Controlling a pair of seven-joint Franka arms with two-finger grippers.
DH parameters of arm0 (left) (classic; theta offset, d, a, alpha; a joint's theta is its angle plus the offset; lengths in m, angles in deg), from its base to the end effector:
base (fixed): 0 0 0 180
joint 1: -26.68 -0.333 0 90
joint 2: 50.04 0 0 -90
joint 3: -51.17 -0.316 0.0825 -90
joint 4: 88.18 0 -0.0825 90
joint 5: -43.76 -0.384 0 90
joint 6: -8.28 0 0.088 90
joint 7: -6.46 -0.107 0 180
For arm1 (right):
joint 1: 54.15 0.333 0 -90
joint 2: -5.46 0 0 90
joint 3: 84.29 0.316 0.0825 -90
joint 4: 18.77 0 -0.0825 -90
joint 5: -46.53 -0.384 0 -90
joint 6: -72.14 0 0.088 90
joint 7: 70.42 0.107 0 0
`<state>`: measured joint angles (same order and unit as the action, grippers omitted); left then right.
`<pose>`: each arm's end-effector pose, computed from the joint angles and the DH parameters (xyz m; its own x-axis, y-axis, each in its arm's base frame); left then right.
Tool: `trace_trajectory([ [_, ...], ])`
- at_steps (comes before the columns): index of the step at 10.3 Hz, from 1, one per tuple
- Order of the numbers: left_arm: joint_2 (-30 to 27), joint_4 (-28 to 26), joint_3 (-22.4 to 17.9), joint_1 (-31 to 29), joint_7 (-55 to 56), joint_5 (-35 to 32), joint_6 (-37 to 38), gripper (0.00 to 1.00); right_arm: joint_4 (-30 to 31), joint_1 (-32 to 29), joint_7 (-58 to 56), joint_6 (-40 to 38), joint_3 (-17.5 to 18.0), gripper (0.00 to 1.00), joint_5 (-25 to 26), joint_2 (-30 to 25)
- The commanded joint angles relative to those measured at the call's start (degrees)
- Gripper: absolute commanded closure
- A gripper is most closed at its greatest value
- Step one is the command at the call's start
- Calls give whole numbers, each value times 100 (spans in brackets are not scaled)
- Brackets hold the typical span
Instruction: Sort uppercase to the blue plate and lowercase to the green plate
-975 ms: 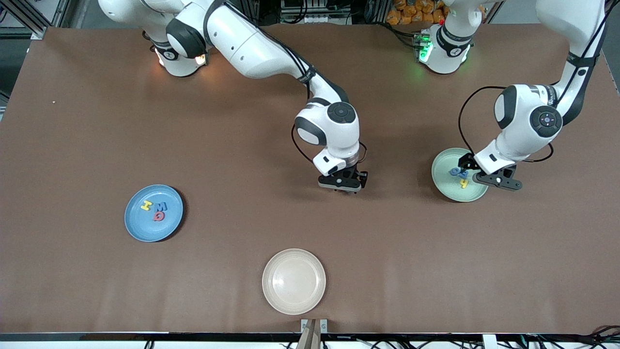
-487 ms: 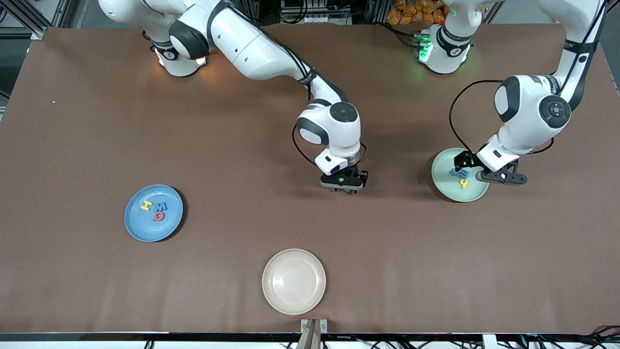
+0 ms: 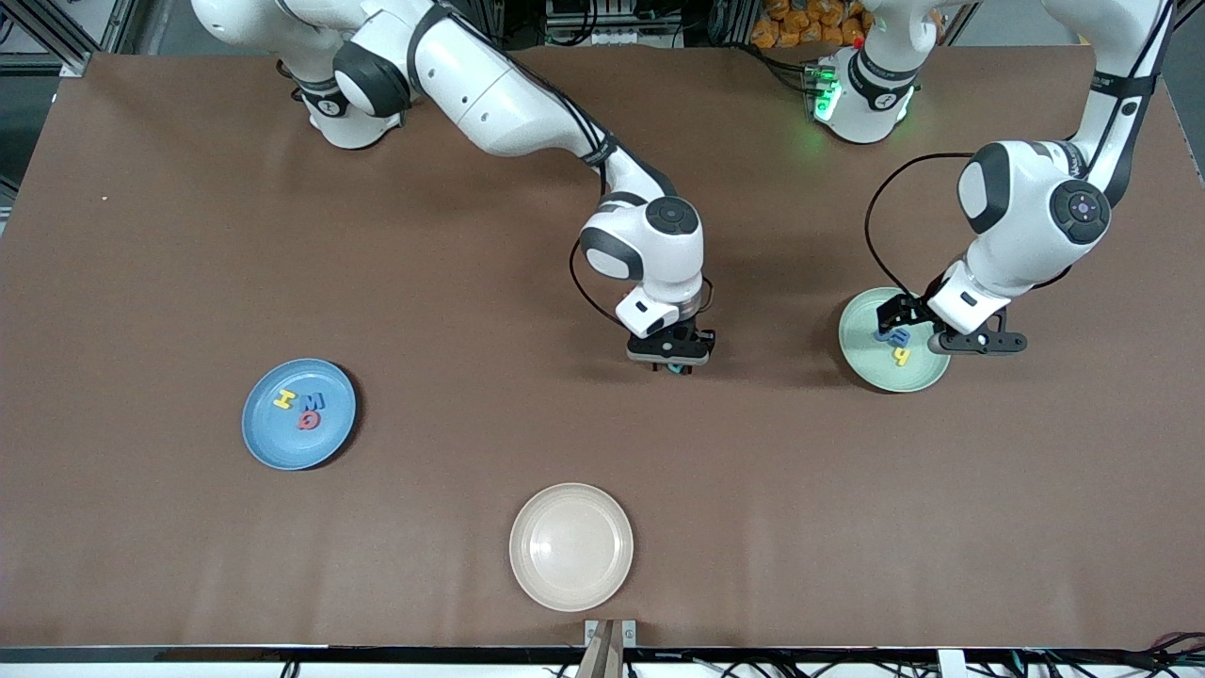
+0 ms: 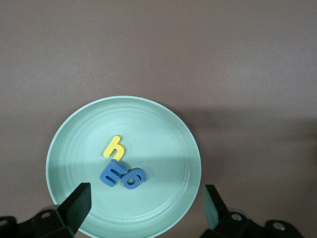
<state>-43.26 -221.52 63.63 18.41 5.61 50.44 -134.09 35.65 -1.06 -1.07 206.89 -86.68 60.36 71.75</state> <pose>0.5196 -0.0378 0.2932 0.9993 0.0068 0.0377 0.0031 -0.9950 0.0996 0.5024 0.6308 0.1777 0.9396 -0.1573 0.3041 -0.1263 -0.9848 -0.1192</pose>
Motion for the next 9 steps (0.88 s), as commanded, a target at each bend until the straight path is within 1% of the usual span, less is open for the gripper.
trace_trajectory([
  [1, -177, -52, 54, -17, 329, 149, 112, 0, -257, 44, 62, 42, -51, 44, 137, 183],
  [3, -186, -35, 63, -9, 366, 158, 121, 0, -257, 61, -87, 42, -51, 57, 172, 183],
  [4, -186, -8, 98, 0, 505, 158, 138, 0, -257, 53, -131, 42, -42, 59, 286, 191],
  [5, -195, 96, 177, -9, 690, 158, 330, 0, -257, 61, -141, 51, -42, 59, 348, 209],
  [7, -264, 203, 204, 9, 980, 149, 551, 0, -257, 70, -141, 77, -42, 60, 410, 270],
  [8, -308, 168, 343, 0, 1251, 149, 560, 0, -248, 79, -141, 86, -42, 60, 418, 279],
  [9, -335, 142, 449, -9, 1515, 149, 560, 0, -248, 79, -149, 86, -33, 67, 523, 279],
])
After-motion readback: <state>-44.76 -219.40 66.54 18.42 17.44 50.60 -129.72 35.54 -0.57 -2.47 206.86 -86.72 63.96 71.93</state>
